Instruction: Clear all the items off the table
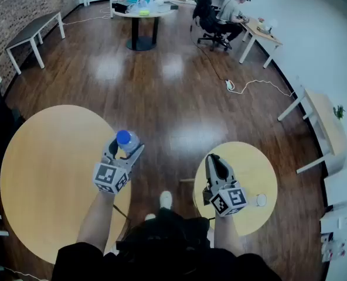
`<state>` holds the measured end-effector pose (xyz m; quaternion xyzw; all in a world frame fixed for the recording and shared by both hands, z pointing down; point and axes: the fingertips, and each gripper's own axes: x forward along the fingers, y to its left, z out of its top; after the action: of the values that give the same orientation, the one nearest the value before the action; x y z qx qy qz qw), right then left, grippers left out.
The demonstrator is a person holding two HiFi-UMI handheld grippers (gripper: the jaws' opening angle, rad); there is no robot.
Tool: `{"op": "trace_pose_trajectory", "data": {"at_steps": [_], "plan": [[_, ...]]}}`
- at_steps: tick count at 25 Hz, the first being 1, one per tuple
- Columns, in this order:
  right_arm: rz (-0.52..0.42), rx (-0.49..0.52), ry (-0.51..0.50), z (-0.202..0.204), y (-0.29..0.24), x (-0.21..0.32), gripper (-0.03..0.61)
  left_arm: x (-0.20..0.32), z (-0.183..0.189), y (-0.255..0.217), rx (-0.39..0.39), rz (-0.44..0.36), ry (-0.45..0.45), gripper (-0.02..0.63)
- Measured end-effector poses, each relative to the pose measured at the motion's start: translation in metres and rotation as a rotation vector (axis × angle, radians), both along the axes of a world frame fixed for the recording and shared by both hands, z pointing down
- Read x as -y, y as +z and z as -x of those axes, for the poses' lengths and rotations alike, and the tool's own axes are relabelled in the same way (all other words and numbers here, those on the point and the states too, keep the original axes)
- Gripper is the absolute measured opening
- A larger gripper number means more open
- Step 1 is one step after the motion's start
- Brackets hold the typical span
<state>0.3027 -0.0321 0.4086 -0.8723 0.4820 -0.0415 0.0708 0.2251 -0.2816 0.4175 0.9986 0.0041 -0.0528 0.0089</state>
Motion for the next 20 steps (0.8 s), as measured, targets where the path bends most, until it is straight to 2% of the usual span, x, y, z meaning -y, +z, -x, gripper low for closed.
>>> {"op": "trace_pose_trajectory", "data": {"at_steps": [4, 8, 14, 20], "plan": [[-0.030, 0.018, 0.157, -0.006, 0.007, -0.077, 0.034, -0.069, -0.046, -0.002, -0.001, 0.003, 0.171, 0.362], [-0.143, 0.072, 0.337, -0.025, 0.006, -0.158, 0.034, -0.133, -0.075, -0.013, -0.003, 0.031, 0.301, 0.362], [-0.109, 0.024, 0.383, -0.035, 0.000, -0.210, 0.034, -0.196, -0.106, -0.024, 0.001, 0.023, 0.381, 0.362], [-0.141, 0.044, 0.455, -0.051, 0.014, -0.287, 0.034, -0.279, -0.132, 0.003, 0.072, 0.064, 0.466, 0.362]]}}
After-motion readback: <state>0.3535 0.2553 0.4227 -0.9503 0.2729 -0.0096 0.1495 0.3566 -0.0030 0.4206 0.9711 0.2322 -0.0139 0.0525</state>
